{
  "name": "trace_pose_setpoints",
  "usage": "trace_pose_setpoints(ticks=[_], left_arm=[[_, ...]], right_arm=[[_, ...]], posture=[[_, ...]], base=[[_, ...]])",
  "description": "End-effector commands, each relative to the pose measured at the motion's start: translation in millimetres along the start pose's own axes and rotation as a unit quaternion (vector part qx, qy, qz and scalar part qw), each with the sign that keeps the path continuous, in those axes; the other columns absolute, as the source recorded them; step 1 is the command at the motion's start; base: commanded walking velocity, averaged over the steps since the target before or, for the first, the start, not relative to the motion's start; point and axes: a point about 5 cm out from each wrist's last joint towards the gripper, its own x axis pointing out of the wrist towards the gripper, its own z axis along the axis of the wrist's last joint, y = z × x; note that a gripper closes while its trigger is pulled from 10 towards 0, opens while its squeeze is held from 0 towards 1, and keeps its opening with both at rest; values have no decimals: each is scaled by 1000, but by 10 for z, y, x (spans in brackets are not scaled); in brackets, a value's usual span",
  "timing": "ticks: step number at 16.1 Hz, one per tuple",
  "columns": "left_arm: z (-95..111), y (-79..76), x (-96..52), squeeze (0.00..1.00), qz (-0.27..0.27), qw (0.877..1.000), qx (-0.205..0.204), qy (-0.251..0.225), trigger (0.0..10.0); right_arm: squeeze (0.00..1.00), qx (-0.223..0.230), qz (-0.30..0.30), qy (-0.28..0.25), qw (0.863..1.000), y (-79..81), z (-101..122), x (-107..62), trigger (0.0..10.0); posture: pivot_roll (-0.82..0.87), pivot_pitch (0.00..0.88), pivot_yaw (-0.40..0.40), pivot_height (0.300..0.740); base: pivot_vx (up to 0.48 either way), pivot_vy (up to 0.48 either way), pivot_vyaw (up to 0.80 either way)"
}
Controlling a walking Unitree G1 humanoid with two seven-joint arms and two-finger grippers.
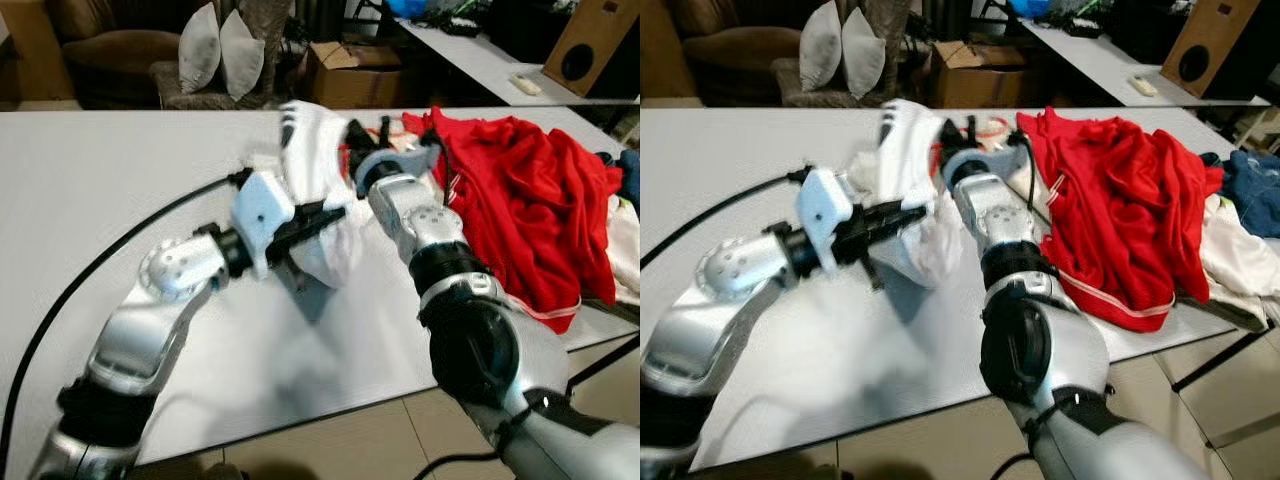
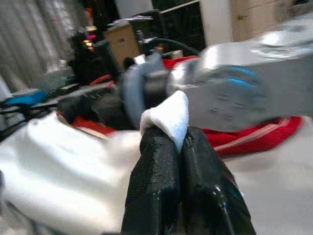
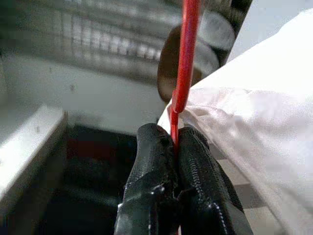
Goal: Hang hanger
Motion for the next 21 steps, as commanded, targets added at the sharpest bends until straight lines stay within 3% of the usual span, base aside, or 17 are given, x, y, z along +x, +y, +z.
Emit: trace_pose_setpoints(ticks=[1, 2, 3, 5, 6, 7, 8, 11, 13, 14, 17, 18, 19, 20, 21], left_arm=[[66, 37, 41, 0, 9, 1000, 14, -10, 0], [54, 53, 49, 0, 8, 1000, 20, -2, 0], [-41, 117, 38, 0, 29, 998, 39, 41, 0], [-144, 265, -22, 0, 79, 990, 71, 89, 471], [-149, 301, -44, 0, 89, 989, 75, 95, 588], [-132, 342, -76, 0, 97, 987, 82, 98, 1843], [-114, 352, -86, 0, 98, 986, 87, 99, 2471], [0, 268, 19, 0, 91, 994, 47, 49, 3412], [172, 93, 147, 0, 47, 999, 1, -15, 7804], [163, 105, 125, 0, 43, 999, -5, -12, 9725], [92, 233, 77, 0, 78, 997, 7, 16, 10000], [82, 323, 68, 0, 108, 994, -7, 17, 10000], [164, 328, 103, 0, 100, 994, -50, -10, 10000], [249, 298, 141, 1000, 84, 993, -77, -33, 10000], [312, 261, 166, 1000, 66, 993, -89, -48, 10000]], right_arm=[[0, -17, 9, 22, 1000, 24, -30, -14, 10000], [0, 1, 10, 19, 1000, 23, 4, -40, 10000], [0, 33, 4, -3, 999, -8, 139, -97, 10000], [0, 26, 12, -7, 1000, -4, 262, -165, 10000], [0, 22, 23, -6, 999, 24, 291, -189, 10000], [0, 13, 24, -14, 1000, 28, 358, -235, 10000], [0, 9, 15, -8, 1000, -2, 368, -275, 10000], [0, -42, 10, 69, 997, -39, 118, -335, 10000], [0, -60, -38, 92, 993, -253, -49, -364, 10000], [0, -66, -37, 95, 993, -238, -108, -376, 10000], [0, -60, -32, 93, 993, -214, -98, -397, 10000], [0, -57, -29, 90, 994, -208, -73, -412, 10000], [0, -61, -28, 90, 994, -214, -59, -429, 10000], [0, -64, -30, 90, 993, -230, -54, -440, 10000], [0, -64, -33, 88, 994, -247, -47, -440, 10000]], posture=[[11, 0, -95, 740], [7, 0, -91, 740], [5, 0, -87, 740], [9, 0, -90, 740], [9, 0, -91, 740], [10, 0, -94, 740], [14, 0, -94, 740], [21, 0, -94, 740], [24, 0, -95, 740], [14, 0, -91, 740], [7, 0, -83, 740], [4, 0, -79, 740], [3, 0, -77, 740], [10, 0, -74, 740], [21, 0, -77, 740]], base=[[0, 0, 0], [0, 0, 0], [0, 0, 0], [0, 0, 0], [0, 0, 0], [0, 0, 0], [0, 0, 0], [0, 0, 0], [0, 0, 0], [0, 0, 0], [0, 0, 0], [0, 0, 0], [0, 0, 0], [0, 0, 0], [0, 0, 0]])
